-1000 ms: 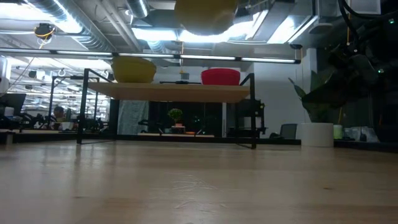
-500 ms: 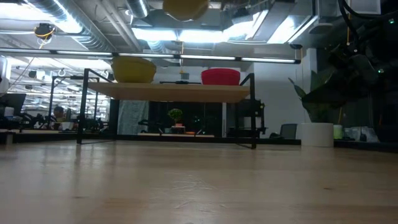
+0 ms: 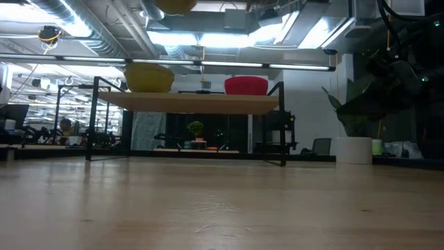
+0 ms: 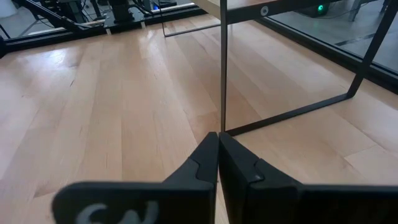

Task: Pick & Place Mini bowls
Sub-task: Stack the yellow patterned bowl on the yellow patterned bowl on the shelf

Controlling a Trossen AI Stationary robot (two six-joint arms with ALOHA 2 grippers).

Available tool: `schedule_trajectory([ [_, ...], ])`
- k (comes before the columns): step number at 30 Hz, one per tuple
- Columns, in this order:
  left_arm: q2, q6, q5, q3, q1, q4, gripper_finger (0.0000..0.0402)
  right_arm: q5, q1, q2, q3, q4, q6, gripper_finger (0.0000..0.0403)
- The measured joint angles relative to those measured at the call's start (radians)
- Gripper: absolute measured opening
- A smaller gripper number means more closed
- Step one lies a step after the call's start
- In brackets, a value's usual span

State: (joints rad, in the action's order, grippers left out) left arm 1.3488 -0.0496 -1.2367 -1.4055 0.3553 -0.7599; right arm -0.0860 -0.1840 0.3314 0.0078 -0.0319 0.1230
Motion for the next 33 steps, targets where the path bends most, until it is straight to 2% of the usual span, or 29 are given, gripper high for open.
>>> schedule_trajectory([
  [3, -0.013, -0.053, -0.031, 0.000, -0.007, -0.054, 0.0003, 0.000, 0.000, 0.000, 0.000, 0.000, 0.000, 0.0014],
  [10, -0.031, -0.205, -0.023, 0.000, -0.068, -0.213, 0.0003, 0.000, 0.000, 0.000, 0.000, 0.000, 0.000, 0.0014],
  [12, -0.038, -0.259, 0.037, 0.000, -0.104, -0.263, 0.0003, 0.000, 0.000, 0.000, 0.000, 0.000, 0.000, 0.0014],
  [16, -0.057, -0.348, 0.227, 0.000, -0.207, -0.354, 0.0003, 0.000, 0.000, 0.000, 0.000, 0.000, 0.000, 0.0014],
  [19, -0.074, -0.373, 0.309, 0.000, -0.270, -0.406, 0.0003, 0.000, 0.000, 0.000, 0.000, 0.000, 0.000, 0.0014],
  [28, -0.137, -0.447, 0.480, 0.000, -0.377, -0.506, 0.0003, 0.000, 0.000, 0.000, 0.000, 0.000, 0.000, 0.0014],
  [33, -0.144, -0.496, 0.488, 0.000, -0.387, -0.551, 0.0003, 0.000, 0.000, 0.000, 0.000, 0.000, 0.000, 0.0014],
])
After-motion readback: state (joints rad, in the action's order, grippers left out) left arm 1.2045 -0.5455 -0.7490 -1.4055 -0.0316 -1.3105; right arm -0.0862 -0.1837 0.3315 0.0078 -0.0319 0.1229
